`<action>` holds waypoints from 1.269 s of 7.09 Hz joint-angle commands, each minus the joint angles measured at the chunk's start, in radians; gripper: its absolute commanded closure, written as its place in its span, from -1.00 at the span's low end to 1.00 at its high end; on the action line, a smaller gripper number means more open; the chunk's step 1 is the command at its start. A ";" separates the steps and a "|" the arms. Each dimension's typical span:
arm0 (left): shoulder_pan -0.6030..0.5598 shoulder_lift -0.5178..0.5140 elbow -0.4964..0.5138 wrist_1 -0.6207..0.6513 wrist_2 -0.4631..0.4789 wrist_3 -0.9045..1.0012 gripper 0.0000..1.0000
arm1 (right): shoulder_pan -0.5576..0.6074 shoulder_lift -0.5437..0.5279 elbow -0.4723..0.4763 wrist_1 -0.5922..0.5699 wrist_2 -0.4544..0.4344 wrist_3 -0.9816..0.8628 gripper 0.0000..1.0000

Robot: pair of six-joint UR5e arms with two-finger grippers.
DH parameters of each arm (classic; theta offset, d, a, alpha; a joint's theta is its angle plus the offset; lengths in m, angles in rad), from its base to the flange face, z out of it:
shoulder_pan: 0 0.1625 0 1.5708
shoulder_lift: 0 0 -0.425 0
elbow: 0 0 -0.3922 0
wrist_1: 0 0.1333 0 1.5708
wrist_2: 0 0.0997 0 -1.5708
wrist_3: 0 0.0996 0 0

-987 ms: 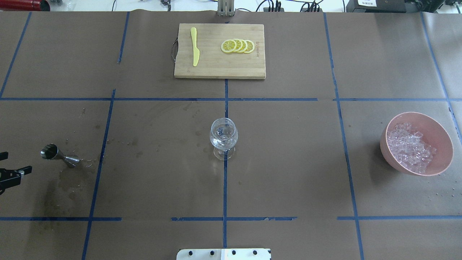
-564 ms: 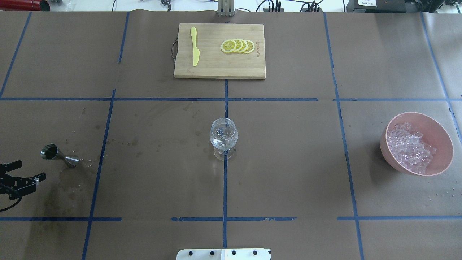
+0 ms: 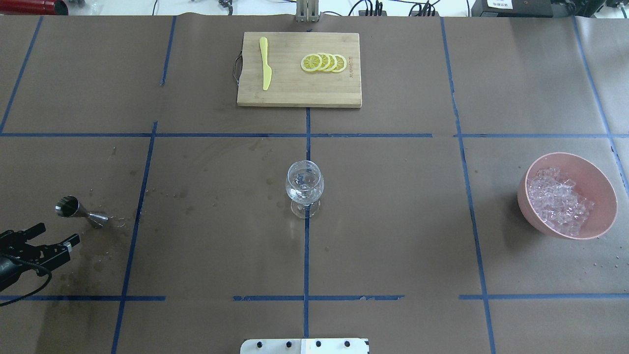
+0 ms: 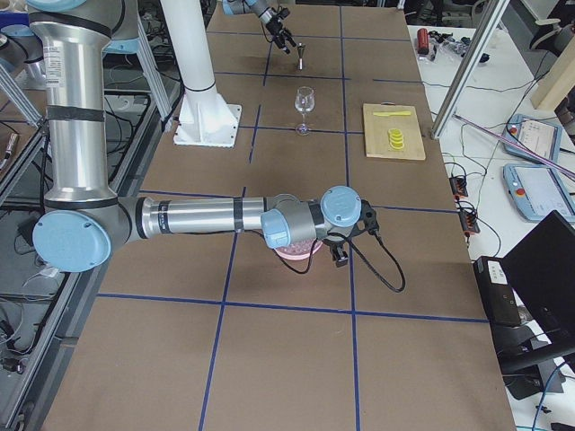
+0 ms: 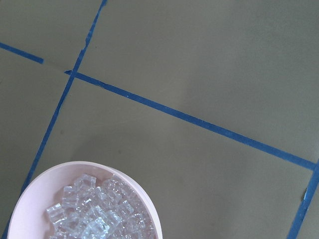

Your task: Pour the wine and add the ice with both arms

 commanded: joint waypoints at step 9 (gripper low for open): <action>0.095 -0.225 0.210 0.005 0.456 0.005 -0.74 | 0.017 -0.002 0.000 0.000 0.013 -0.002 -1.00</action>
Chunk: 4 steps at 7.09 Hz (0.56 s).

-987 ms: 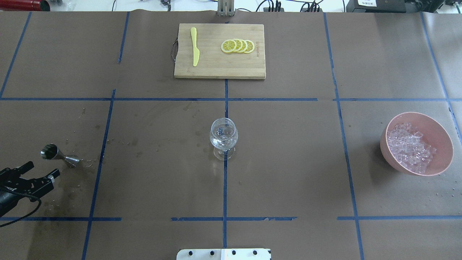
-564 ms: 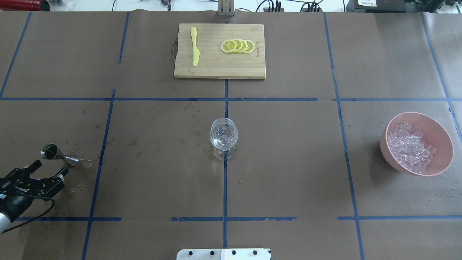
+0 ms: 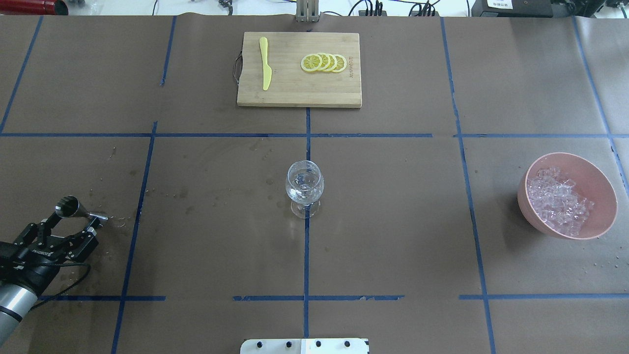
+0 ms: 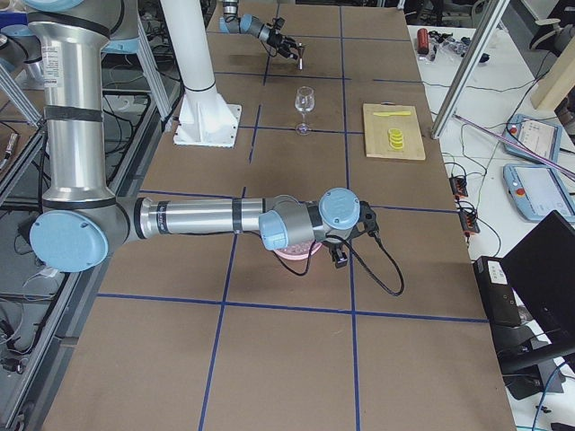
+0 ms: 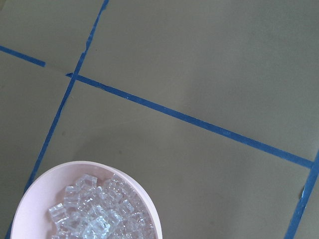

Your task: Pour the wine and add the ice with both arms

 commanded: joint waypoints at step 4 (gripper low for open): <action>-0.004 -0.029 0.059 -0.001 0.009 0.006 -0.50 | 0.003 0.000 0.008 0.000 -0.001 0.000 -1.00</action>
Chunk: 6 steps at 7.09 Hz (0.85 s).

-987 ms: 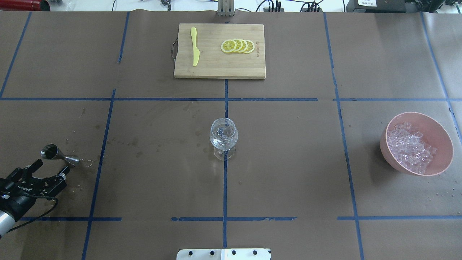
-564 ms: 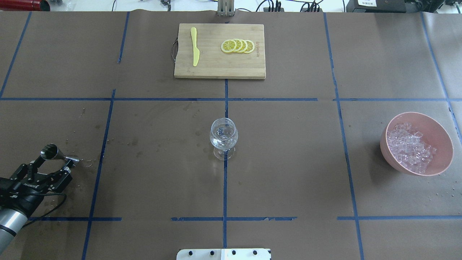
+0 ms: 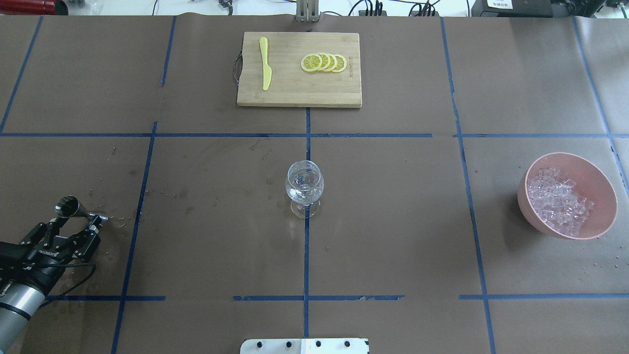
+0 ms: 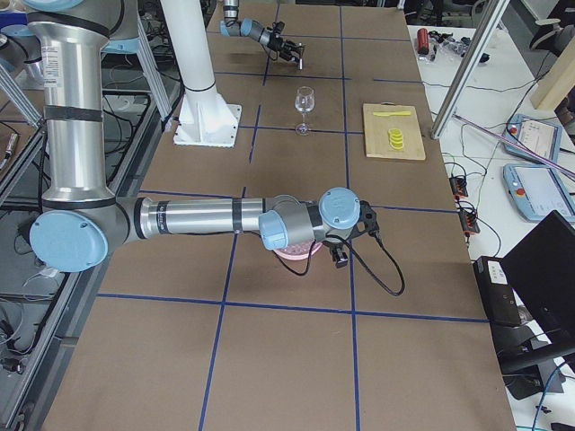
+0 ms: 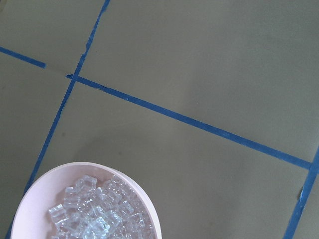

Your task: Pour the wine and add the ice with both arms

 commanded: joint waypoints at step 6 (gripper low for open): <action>-0.011 -0.018 0.006 -0.018 0.000 0.006 0.85 | 0.000 0.000 0.000 -0.001 -0.003 0.000 -1.00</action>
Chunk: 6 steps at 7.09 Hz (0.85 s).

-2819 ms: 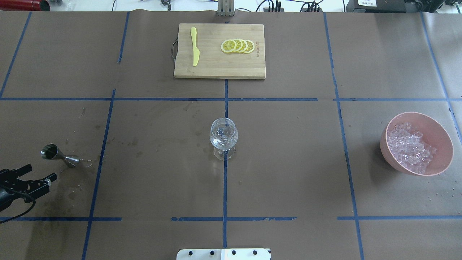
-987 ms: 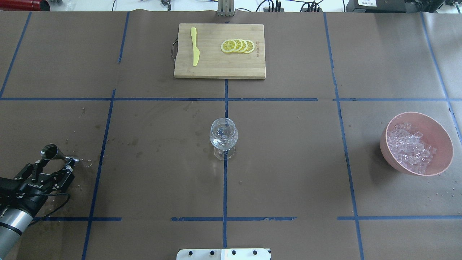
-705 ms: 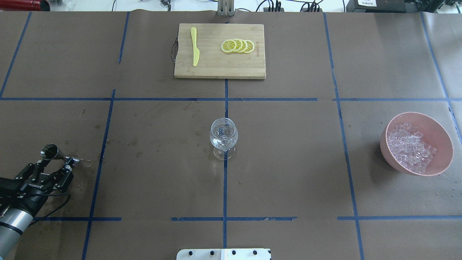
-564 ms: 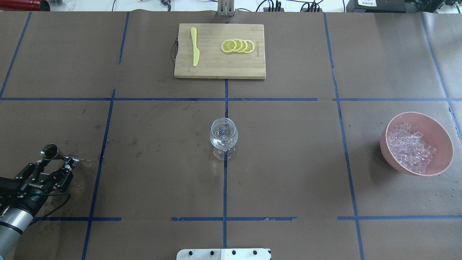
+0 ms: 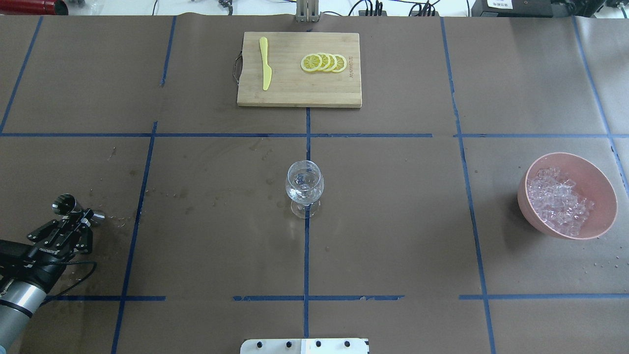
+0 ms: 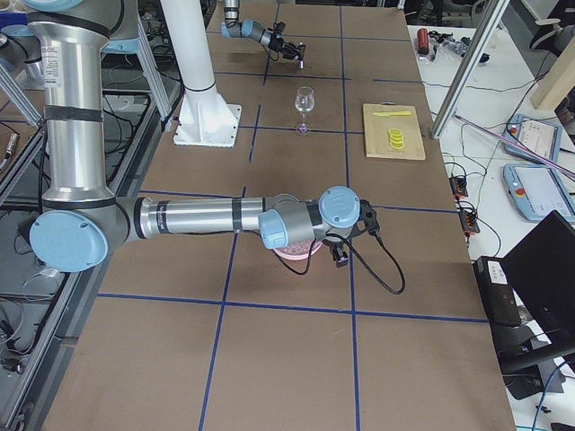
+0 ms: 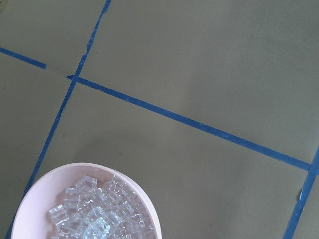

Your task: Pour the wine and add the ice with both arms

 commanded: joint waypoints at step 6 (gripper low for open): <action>-0.008 -0.004 -0.018 -0.038 0.034 0.003 1.00 | 0.000 -0.002 -0.011 0.000 -0.002 0.000 -1.00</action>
